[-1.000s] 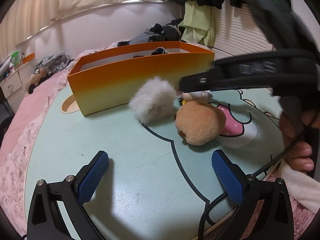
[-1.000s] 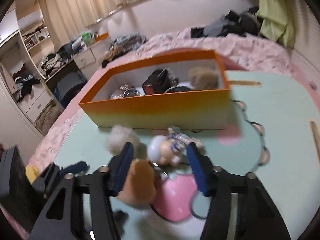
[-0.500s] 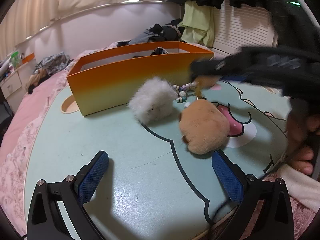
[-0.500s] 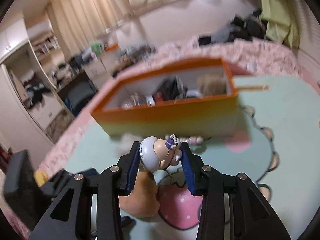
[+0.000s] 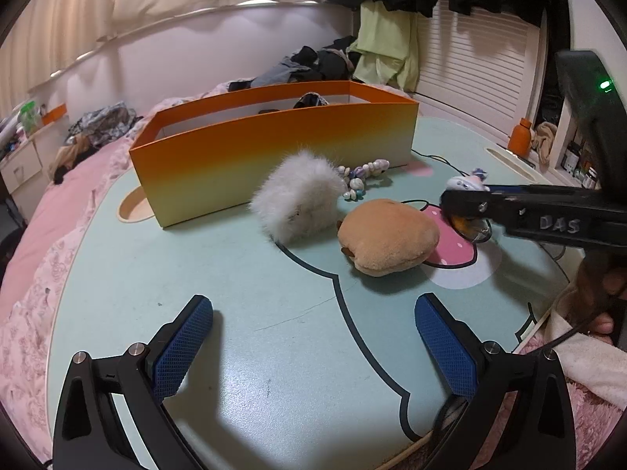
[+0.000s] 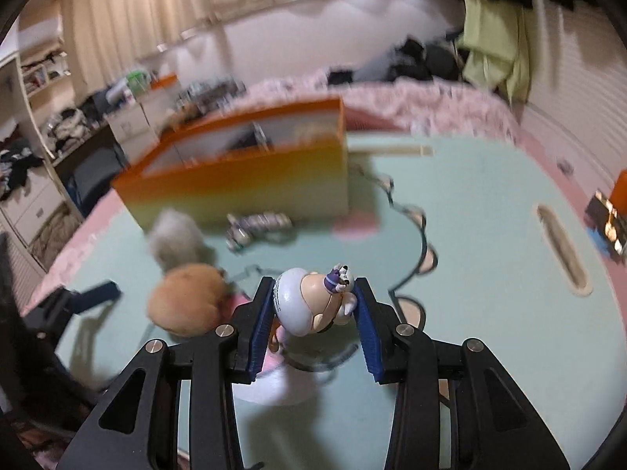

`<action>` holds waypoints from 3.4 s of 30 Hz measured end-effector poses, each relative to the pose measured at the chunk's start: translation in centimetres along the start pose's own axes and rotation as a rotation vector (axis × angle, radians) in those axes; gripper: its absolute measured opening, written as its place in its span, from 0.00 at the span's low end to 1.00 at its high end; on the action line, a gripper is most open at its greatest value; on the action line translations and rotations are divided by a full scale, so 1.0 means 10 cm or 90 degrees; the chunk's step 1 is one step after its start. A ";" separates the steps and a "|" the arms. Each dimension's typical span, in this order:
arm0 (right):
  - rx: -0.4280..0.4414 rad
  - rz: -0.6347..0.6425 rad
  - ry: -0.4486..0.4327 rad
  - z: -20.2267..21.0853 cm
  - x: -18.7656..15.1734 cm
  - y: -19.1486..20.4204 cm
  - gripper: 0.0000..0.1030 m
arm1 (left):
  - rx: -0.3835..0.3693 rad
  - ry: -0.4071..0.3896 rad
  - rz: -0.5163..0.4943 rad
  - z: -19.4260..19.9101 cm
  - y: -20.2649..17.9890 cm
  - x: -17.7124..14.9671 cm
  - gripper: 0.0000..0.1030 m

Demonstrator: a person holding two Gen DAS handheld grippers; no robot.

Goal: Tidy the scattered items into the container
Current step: 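Grasp the white fur ball with the left gripper, then carry the fur ball into the box and open the left gripper while the right holds the figurine, then carry the figurine keychain over the box and open the right gripper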

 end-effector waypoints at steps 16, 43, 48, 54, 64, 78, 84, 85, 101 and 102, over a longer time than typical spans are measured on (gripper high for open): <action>-0.006 0.019 -0.005 0.05 -0.08 -0.02 0.40 | -0.053 0.008 0.043 -0.12 0.22 0.79 0.89; -0.010 0.060 -0.036 0.20 -0.06 0.17 0.40 | -0.093 -0.087 0.066 0.33 0.52 0.84 0.37; -0.035 0.102 -0.060 0.29 0.07 0.30 0.40 | -0.078 -0.098 0.059 0.33 0.54 1.02 0.37; -0.006 0.123 -0.095 0.44 0.47 0.47 0.40 | -0.062 -0.100 0.075 0.30 0.69 1.36 0.37; -0.077 0.171 -0.184 0.47 1.34 0.83 0.40 | -0.003 -0.072 0.097 -0.07 0.85 1.75 0.37; 0.056 0.049 -0.080 0.10 1.38 0.36 0.70 | 0.023 -0.037 0.106 -0.29 0.98 1.54 0.90; 0.031 0.044 -0.076 0.45 0.87 0.16 0.72 | -0.017 -0.059 0.129 0.01 0.98 1.30 0.90; 0.031 0.046 -0.063 0.44 0.76 0.14 0.72 | -0.025 -0.061 0.131 0.05 0.96 1.22 0.90; 0.040 0.080 -0.071 0.39 0.42 0.17 0.41 | -0.080 -0.029 0.037 0.11 0.42 0.59 0.90; 0.040 0.085 -0.087 0.47 0.54 0.22 0.41 | -0.087 -0.024 0.039 0.09 0.41 0.57 0.90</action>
Point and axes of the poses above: each gripper's, at about its wrist camera, not at the fingertips, and z roughly against the way its jaws point, y to its left, x to its top, the point moved 5 cm from there along -z, roughly the way its jaws point, and after that the axes turned 8 degrees about y, right-handed, at the moved point
